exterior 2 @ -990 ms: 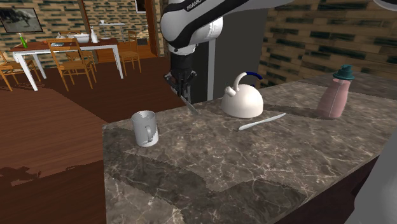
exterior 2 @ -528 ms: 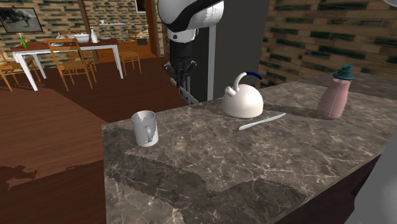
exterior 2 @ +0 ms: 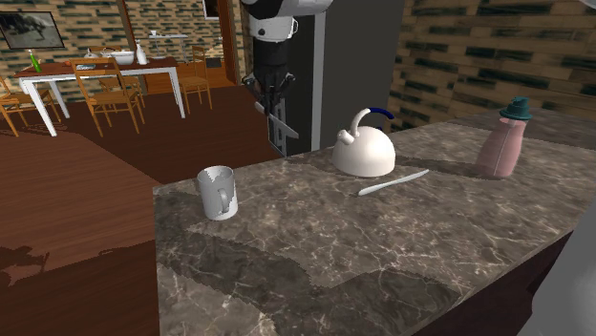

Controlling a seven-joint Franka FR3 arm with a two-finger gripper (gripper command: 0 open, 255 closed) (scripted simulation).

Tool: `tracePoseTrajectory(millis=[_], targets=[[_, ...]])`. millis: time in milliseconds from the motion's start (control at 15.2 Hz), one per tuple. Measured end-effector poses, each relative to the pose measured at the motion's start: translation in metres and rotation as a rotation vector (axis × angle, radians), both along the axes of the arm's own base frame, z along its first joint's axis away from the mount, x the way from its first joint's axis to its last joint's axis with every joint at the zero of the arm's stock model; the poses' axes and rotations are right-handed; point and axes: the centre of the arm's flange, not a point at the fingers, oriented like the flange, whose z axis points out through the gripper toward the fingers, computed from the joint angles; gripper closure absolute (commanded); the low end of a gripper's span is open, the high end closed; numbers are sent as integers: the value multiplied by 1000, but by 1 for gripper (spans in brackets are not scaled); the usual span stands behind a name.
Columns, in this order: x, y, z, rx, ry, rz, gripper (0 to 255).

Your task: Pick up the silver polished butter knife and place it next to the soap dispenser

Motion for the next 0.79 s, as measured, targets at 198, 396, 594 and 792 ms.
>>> tracePoseTrajectory(millis=[198,396,594,792], targets=[[0,0,15,0,0,0,255],[-1,2,32,0,0,0,255],[0,2,48,0,0,0,255],[0,1,64,0,0,0,255]])
